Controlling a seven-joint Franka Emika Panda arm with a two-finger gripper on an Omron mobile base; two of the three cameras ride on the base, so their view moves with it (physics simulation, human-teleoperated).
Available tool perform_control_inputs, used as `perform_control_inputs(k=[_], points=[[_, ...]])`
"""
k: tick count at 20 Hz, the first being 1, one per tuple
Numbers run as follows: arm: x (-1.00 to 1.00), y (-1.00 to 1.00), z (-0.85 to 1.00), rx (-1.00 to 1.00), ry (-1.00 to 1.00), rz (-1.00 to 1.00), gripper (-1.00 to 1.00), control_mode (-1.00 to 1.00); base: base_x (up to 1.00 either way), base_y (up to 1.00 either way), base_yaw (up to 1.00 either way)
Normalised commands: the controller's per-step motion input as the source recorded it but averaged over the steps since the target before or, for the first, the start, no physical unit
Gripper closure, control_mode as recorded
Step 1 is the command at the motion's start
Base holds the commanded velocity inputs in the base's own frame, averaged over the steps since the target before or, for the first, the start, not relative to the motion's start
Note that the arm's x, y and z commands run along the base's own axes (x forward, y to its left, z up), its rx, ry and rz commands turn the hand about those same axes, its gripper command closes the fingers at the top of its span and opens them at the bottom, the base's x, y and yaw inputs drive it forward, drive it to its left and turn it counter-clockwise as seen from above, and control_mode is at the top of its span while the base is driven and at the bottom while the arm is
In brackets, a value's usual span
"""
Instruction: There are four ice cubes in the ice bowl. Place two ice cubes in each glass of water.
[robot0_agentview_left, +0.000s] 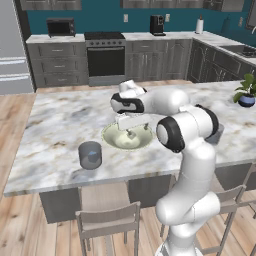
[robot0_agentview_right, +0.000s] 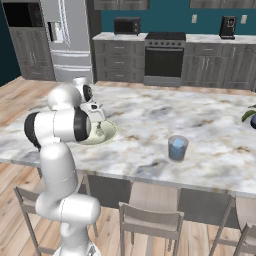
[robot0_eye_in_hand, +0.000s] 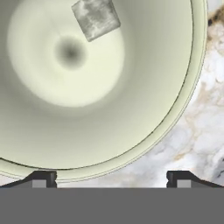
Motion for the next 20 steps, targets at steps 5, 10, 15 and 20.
perform_control_inputs(k=[5, 10, 15, 20], points=[[0.21, 0.0, -0.27, 0.0, -0.03, 0.02, -1.0, -1.0, 0.0, 0.0, 0.0], [0.29, 0.0, -0.32, 0.03, -0.06, 0.03, -1.0, -1.0, 0.0, 0.0, 0.0], [0.28, 0.0, -0.27, 0.02, -0.09, 0.03, -1.0, -1.0, 0.0, 0.0, 0.0], [0.26, 0.0, -0.22, 0.01, -0.08, 0.03, -1.0, -1.0, 0.0, 0.0, 0.0]])
